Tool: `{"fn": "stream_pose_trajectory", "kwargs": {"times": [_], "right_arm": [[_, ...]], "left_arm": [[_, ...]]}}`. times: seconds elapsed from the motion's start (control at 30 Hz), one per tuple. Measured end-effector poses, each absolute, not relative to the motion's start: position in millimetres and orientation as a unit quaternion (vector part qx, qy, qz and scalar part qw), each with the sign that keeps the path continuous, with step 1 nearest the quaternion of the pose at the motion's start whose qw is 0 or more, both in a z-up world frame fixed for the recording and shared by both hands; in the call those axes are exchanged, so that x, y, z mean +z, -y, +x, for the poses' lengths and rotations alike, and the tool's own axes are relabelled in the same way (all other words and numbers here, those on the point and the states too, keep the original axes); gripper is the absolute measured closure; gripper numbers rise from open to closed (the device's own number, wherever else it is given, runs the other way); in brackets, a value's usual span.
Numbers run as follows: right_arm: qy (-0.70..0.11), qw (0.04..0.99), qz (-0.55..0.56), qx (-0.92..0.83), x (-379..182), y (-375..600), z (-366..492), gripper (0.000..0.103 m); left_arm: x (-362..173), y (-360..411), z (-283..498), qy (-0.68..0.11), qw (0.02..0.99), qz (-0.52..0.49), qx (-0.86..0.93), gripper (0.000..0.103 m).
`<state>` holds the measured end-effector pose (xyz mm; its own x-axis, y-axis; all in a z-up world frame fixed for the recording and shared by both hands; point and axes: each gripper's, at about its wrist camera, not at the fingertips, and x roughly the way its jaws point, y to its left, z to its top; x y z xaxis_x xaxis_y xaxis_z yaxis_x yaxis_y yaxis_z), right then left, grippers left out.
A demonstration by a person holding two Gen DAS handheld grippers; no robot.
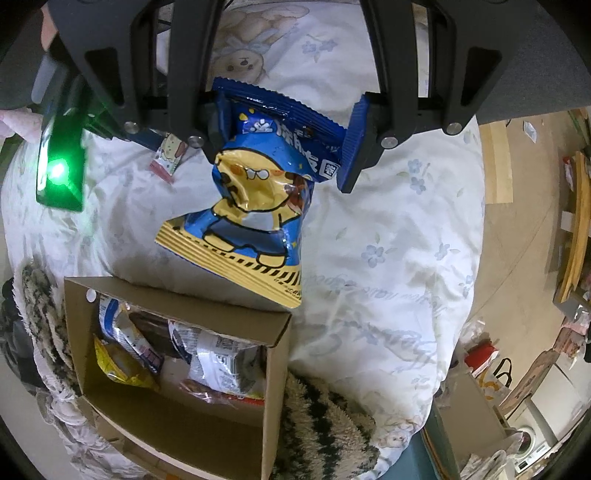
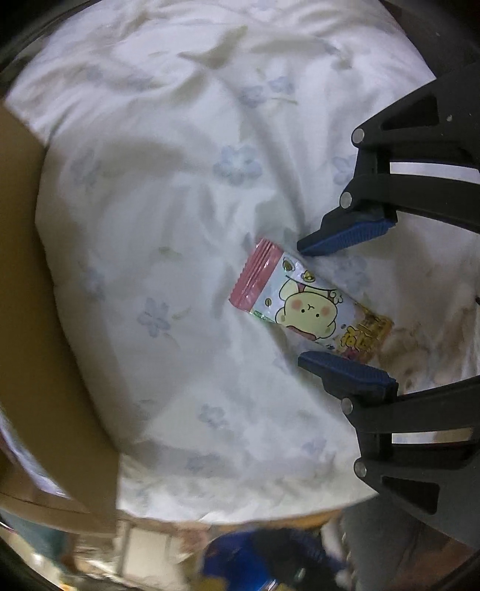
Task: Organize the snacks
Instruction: 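Grasp the pink-topped bear-print bar with the right tool, then carry both snacks over the box and release them inside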
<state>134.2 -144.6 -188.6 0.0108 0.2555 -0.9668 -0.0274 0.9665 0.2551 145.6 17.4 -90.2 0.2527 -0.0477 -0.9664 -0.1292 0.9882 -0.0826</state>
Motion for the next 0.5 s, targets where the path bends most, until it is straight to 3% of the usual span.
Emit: {"fn": "stream_pose_trajectory", "kwargs": {"times": [0.1,0.27,0.5], "right_arm": [[-0.686,0.719,0.028,0.105,-185.8,134.5,128.4,0.049],[-0.678,0.727,0.026,0.107,-177.6,145.0,127.7,0.073],[-0.632,0.754,0.114,0.136,-140.0,174.1,130.8,0.074]], "left_arm": [[-90.3,-19.1,144.9,-0.612,0.786,-0.079,0.026,0.057],[-92.7,-22.0,144.1,-0.612,0.786,-0.076,0.035,0.057],[-96.1,-27.0,145.9,-0.600,0.796,-0.058,0.060,0.058]]}}
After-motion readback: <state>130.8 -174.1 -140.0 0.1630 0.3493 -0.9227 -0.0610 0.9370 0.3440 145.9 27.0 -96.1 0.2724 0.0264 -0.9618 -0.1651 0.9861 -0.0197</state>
